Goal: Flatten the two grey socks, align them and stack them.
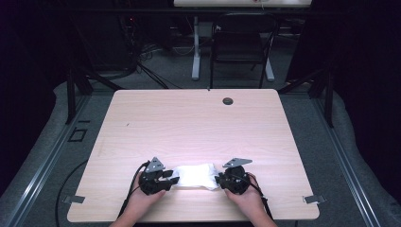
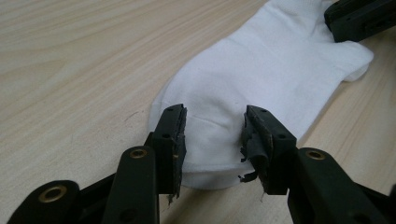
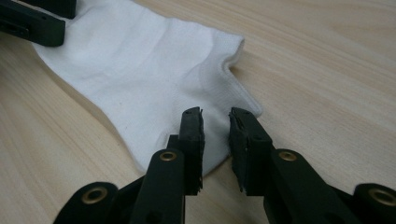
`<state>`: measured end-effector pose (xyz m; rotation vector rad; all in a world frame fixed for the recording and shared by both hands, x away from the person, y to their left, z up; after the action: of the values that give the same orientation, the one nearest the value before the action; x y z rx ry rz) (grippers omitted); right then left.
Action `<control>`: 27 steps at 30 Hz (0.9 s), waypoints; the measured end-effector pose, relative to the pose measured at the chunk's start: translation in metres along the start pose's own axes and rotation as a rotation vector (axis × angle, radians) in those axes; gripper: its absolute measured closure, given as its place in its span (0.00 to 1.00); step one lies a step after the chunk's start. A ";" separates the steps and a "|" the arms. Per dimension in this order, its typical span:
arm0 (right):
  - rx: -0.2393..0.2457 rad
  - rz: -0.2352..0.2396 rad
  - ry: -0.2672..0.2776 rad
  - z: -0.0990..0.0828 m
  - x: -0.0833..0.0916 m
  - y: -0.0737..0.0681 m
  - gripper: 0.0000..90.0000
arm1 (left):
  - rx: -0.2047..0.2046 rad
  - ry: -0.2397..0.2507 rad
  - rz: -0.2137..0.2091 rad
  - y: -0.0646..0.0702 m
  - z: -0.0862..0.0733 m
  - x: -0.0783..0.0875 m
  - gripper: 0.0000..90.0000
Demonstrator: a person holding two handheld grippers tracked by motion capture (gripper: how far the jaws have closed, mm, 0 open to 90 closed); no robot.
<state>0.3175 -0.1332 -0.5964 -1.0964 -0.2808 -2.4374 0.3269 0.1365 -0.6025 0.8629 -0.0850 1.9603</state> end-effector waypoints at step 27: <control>-0.015 -0.020 0.127 0.006 0.027 0.002 0.68 | 0.047 0.103 0.037 -0.005 0.007 0.032 0.47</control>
<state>0.3070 -0.1413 -0.5721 -0.9444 -0.2347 -2.5179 0.3253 0.1609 -0.5795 0.7936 0.0053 2.0450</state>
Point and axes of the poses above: each handheld gripper's, and its own axes: x roughly backward along the jaws, z roughly out of its top, y roughly to its right, the point moved 3 cm from there along -x, roughly forward along the jaws, and after that the axes turned 12 degrees about -z, right-handed, at the moved point
